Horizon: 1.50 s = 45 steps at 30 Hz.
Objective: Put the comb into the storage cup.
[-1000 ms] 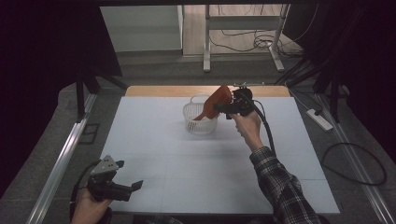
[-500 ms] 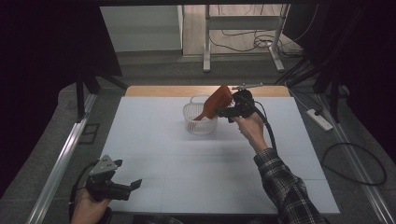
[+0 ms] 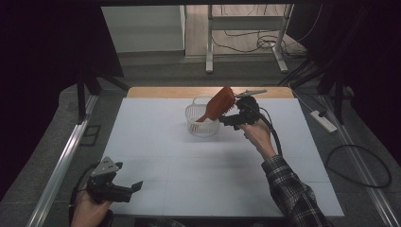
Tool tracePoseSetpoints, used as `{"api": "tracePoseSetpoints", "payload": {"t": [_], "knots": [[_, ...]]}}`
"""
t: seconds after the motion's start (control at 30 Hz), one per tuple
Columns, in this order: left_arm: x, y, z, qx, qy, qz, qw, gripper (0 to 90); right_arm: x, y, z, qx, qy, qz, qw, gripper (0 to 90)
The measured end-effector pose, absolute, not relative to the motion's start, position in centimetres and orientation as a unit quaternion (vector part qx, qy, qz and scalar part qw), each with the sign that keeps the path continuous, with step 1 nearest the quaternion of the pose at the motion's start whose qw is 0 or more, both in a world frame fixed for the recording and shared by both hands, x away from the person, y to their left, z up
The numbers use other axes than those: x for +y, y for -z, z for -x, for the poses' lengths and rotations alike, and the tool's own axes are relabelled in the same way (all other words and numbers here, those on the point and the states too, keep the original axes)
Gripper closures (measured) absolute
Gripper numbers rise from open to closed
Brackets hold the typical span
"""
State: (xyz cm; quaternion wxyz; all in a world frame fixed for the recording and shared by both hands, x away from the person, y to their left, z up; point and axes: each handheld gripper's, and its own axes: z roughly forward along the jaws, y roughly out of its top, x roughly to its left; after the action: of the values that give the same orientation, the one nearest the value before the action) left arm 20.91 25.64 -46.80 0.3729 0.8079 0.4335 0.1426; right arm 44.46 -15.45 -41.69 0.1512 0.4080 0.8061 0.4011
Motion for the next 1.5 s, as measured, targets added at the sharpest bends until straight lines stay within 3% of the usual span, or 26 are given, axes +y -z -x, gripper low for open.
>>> {"api": "tracePoseSetpoints", "payload": {"t": [0.63,1.5], "knots": [[26.0,46.9,-21.0,0.438,-0.137,-0.806,0.373,0.0,-16.0,41.7,-42.7,0.821,-0.390,-0.376,0.179,0.0],[26.1,46.9,-21.0,0.441,-0.134,-0.803,0.376,0.0,-16.8,41.5,-39.6,0.820,-0.418,-0.360,0.149,0.0]]}}
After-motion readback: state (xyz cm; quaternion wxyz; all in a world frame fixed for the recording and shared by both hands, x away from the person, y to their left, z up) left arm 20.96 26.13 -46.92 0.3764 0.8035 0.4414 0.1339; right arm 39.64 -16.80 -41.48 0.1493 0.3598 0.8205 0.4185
